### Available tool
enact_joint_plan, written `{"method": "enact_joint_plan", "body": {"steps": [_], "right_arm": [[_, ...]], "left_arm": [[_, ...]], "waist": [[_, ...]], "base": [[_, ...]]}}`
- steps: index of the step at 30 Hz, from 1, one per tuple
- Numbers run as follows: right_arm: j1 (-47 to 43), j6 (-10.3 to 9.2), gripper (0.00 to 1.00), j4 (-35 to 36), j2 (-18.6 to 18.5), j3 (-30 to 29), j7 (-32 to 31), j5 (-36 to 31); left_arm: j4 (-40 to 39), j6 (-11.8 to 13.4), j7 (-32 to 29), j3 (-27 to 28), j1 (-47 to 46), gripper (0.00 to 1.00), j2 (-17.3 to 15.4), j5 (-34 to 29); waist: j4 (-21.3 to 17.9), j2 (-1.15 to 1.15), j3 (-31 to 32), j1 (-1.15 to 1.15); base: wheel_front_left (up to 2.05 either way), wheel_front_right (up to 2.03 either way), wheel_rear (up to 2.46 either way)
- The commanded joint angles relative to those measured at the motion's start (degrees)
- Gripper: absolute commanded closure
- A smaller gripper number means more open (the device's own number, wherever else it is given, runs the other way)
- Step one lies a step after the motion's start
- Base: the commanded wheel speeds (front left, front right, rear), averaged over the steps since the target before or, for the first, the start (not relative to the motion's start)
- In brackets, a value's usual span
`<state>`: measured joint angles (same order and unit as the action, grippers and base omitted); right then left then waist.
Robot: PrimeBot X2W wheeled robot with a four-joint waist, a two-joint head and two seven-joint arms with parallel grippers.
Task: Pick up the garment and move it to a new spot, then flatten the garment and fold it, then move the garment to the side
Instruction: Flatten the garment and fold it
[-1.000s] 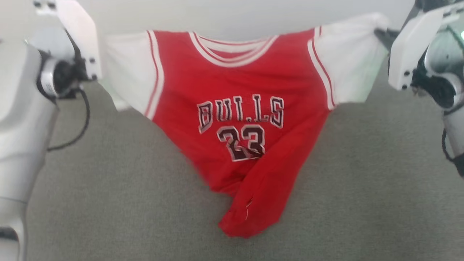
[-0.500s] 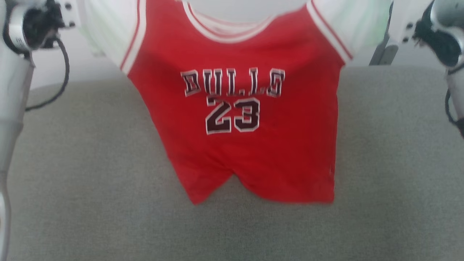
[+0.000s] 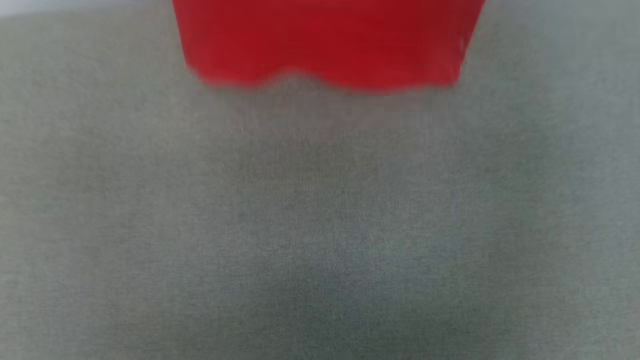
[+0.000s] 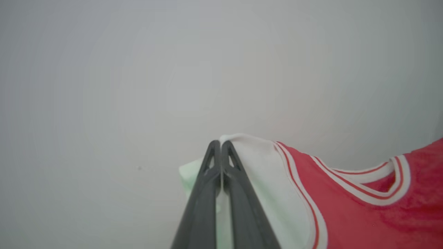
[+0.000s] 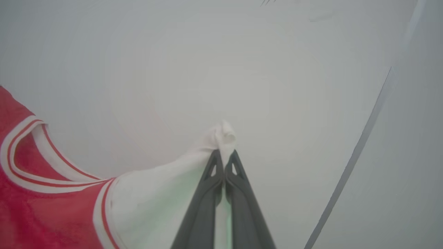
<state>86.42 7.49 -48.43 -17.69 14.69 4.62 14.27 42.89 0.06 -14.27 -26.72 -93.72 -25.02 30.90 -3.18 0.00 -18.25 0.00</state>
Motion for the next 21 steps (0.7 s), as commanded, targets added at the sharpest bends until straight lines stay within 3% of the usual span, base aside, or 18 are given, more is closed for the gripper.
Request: {"method": "enact_joint_plan", "body": {"steps": [1, 6, 9, 15, 21], "right_arm": [[0.9, 0.00, 1.00, -0.8, 0.4, -0.4, 1.4, -0.9], [6.5, 0.00, 1.00, -5.5, 0.9, -3.0, 9.7, -10.9], [5.1, 0.00, 1.00, -6.9, 2.0, -2.3, 10.3, -13.7], [-1.3, 0.00, 1.00, -11.0, 3.3, 2.1, 10.6, -10.6], [-8.8, 0.00, 1.00, -12.2, 2.8, 10.7, 7.6, 0.5]], "left_arm": [[0.3, -0.1, 1.8, 0.0, -1.3, 1.00, 0.1, -0.8], [3.2, -1.1, 17.8, -0.4, -7.5, 1.00, 1.9, -4.1], [6.6, -2.3, 21.2, -1.2, -6.4, 1.00, 2.9, -4.5], [14.2, -5.4, 21.0, -2.7, -0.5, 1.00, 4.1, -2.3], [18.2, -7.2, 15.7, -4.5, 7.5, 1.00, 4.3, 1.1]], "waist": [[-0.3, 0.00, -4.6, 0.00], [0.2, 0.00, -9.0, 0.00], [0.6, 0.00, -9.6, 0.00], [1.8, 0.00, -7.7, 0.00], [3.2, 0.00, -4.0, 0.00]], "base": [[0.00, 0.00, 0.00], [0.00, 0.00, 0.00], [0.00, 0.00, 0.00], [0.00, 0.00, 0.00], [0.00, 0.00, 0.00]]}}
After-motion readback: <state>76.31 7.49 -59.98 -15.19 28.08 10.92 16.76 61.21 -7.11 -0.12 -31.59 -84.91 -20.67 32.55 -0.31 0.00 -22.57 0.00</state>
